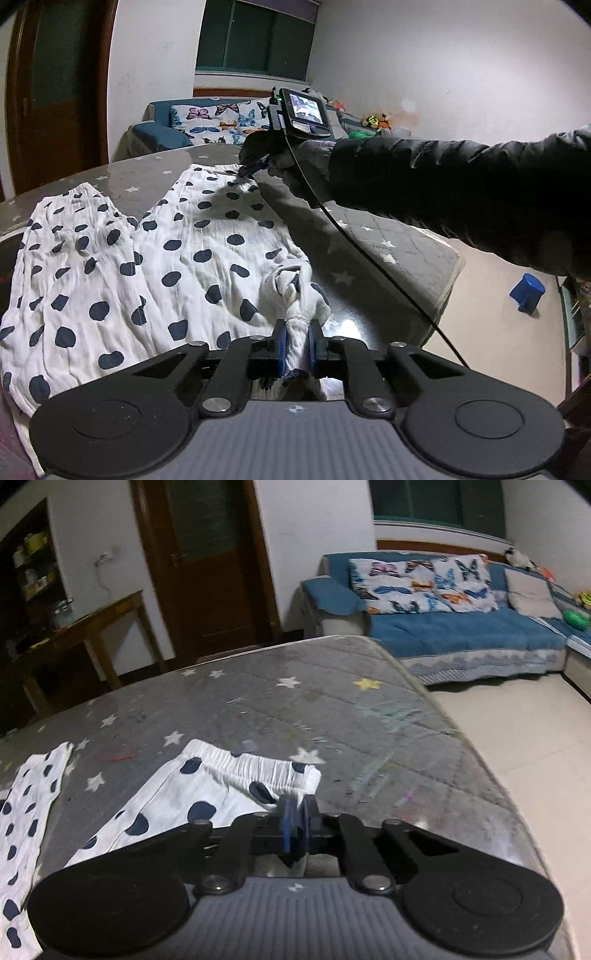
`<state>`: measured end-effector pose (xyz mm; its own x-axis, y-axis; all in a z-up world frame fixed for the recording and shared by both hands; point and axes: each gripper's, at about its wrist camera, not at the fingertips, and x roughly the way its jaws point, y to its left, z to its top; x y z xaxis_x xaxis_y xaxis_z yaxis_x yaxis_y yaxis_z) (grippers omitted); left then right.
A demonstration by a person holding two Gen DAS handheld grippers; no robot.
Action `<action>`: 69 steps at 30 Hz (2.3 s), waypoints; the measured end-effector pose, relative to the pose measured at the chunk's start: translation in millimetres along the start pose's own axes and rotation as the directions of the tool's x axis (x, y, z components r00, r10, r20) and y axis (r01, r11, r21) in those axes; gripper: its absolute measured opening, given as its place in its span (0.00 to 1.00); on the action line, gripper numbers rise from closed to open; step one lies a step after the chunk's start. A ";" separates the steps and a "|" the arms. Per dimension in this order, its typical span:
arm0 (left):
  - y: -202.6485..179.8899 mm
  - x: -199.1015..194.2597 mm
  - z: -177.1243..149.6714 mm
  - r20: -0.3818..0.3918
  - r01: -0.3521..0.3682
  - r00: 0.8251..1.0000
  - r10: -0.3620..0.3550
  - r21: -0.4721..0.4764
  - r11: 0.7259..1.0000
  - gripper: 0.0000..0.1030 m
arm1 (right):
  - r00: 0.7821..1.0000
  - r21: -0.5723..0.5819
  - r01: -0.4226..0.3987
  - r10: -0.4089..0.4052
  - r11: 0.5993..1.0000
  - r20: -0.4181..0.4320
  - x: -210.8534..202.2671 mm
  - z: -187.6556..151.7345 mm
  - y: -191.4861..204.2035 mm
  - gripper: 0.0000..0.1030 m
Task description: Fold clothes
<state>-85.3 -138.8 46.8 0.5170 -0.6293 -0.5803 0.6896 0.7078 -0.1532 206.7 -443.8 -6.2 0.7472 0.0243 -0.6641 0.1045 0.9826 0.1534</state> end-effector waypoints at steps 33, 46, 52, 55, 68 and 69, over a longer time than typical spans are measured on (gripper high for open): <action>135.3 -118.3 -50.6 0.216 0.006 0.969 0.123 -0.518 0.856 0.11 | 0.995 -0.300 -0.072 0.090 0.951 0.046 28.9 87.1 307.3 0.02; 150.2 -128.0 -85.3 0.108 -0.084 0.976 0.189 -0.611 0.787 0.16 | 0.964 -0.331 -0.268 0.249 0.905 -0.099 73.5 41.7 394.5 0.06; 145.1 -143.9 -79.6 0.124 -0.133 0.963 0.239 -0.553 0.822 0.34 | 0.950 -0.405 -0.313 0.291 0.859 -0.115 24.8 44.6 357.1 0.12; 143.1 -153.1 -75.0 0.150 -0.161 0.949 0.277 -0.525 0.836 0.35 | 0.940 -0.449 -0.340 0.304 0.826 -0.153 -8.3 29.5 326.9 0.15; 135.3 -118.9 -28.1 0.175 -0.184 0.940 0.292 -0.460 0.869 0.33 | 0.879 -0.361 -0.476 0.428 0.802 -0.210 -94.0 -58.4 196.7 0.21; 136.2 -111.1 -25.2 0.159 -0.193 0.943 0.294 -0.457 0.868 0.33 | 0.878 -0.345 -0.478 0.430 0.808 -0.210 -93.2 -61.9 188.1 0.21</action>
<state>-61.6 35.6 70.2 0.7706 -0.4363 -0.4647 0.2668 0.8829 -0.3864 116.0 -249.9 39.3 0.5631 0.4827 -0.6708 -0.4995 0.8454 0.1892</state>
